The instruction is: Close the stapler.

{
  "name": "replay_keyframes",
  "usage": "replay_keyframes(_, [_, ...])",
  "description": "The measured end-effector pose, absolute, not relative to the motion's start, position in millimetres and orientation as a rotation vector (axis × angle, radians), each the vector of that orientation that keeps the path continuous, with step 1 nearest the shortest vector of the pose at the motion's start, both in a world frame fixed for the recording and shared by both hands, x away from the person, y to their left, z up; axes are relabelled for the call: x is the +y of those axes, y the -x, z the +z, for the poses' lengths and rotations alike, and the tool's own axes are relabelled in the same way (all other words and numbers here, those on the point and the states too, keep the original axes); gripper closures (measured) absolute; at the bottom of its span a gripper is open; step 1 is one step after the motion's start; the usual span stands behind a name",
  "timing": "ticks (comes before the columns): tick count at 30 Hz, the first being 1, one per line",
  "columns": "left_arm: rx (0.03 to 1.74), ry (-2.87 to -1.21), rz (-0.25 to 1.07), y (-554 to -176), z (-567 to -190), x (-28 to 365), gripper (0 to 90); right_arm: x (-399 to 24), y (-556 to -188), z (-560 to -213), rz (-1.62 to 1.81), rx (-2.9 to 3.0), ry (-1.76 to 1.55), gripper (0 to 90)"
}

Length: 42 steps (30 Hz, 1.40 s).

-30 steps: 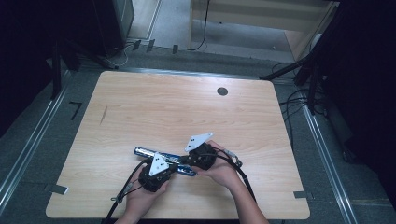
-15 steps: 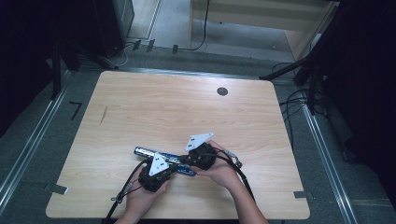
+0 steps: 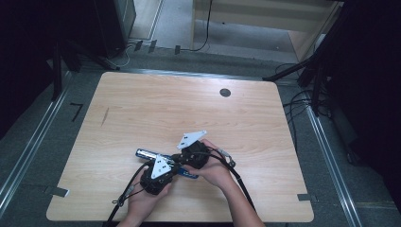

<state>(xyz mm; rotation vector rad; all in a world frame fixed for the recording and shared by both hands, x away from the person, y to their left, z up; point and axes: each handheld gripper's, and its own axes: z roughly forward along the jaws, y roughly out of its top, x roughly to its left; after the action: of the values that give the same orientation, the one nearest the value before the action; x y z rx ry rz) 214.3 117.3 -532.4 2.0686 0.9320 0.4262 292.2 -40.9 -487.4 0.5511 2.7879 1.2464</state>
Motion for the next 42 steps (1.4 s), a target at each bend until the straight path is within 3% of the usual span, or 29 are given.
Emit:
replay_keyframes(19, [0.978, -2.055, 0.427, -211, -527, 132, 90.0, -14, -300, -494, 1.257, 2.811, -0.552, 90.0])
replay_keyframes(32, [1.122, -1.979, 0.398, -209, -521, 198, 90.0, -7, -299, -493, 1.251, 2.808, -0.509, 90.0])
replay_keyframes(42, [1.232, -1.966, 0.414, -219, -527, 217, 90.0, 2, -301, -491, 1.259, 2.793, -0.502, 90.0])
